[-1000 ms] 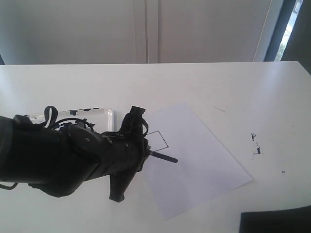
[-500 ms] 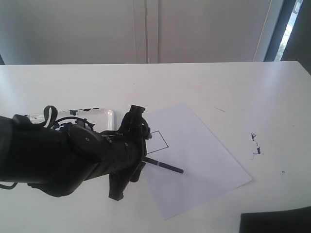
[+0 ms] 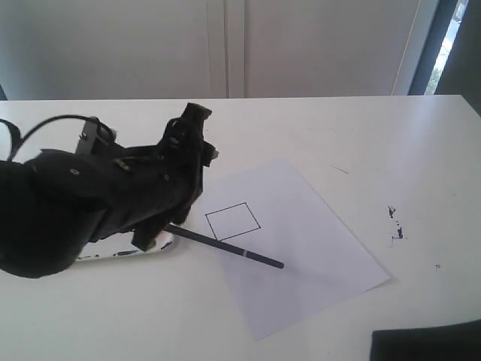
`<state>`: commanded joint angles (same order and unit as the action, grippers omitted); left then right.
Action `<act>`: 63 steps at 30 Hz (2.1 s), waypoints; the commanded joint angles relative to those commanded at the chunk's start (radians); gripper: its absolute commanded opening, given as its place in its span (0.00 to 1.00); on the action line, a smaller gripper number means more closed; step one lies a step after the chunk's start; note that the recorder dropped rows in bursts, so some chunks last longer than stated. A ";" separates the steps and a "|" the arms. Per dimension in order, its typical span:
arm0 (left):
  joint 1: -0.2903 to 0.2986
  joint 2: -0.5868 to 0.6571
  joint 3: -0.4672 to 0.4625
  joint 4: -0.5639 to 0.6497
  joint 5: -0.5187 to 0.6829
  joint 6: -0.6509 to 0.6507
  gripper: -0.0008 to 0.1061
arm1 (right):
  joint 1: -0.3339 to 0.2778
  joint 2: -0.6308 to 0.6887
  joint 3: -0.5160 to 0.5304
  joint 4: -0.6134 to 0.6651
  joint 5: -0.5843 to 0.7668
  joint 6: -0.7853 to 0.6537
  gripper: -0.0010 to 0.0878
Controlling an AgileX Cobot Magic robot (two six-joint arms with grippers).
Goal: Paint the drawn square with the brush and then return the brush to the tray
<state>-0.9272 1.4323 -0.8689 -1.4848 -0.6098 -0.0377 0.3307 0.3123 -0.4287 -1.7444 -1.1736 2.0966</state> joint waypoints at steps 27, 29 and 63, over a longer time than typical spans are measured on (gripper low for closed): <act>-0.289 -0.301 0.020 -0.260 -0.509 2.154 0.01 | 0.000 0.201 0.000 0.000 0.136 -0.079 0.69; -0.397 -0.306 0.020 -0.260 -0.611 2.154 0.01 | 0.000 0.304 0.000 0.000 0.188 -0.194 0.69; 0.870 -0.323 0.092 -0.216 0.619 2.151 0.01 | 0.000 0.638 -0.087 0.000 0.183 -0.465 0.69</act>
<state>-0.0573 1.1098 -0.7767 -1.7008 0.0088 2.1138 0.3307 0.9508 -0.5156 -1.7444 -0.9910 1.6319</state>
